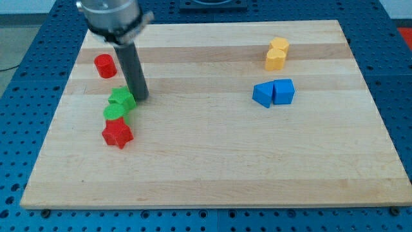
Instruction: Move the red star below the red circle
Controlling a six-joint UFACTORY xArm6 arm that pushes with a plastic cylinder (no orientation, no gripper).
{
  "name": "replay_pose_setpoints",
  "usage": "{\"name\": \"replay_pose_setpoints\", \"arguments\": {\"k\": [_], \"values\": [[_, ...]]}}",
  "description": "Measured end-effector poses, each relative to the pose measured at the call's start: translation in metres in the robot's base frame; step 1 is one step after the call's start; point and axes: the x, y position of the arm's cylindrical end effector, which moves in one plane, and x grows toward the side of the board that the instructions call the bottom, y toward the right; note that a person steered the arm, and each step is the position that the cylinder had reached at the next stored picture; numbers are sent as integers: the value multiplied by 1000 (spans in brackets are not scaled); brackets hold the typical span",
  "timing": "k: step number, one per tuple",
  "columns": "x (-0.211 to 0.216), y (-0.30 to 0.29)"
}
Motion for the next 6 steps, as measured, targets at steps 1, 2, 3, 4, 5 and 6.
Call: {"name": "replay_pose_setpoints", "arguments": {"k": [1, 2, 3, 4, 5, 6], "values": [[50, 24], [91, 33], [106, 22], [93, -2], [81, -39], [68, -83]]}}
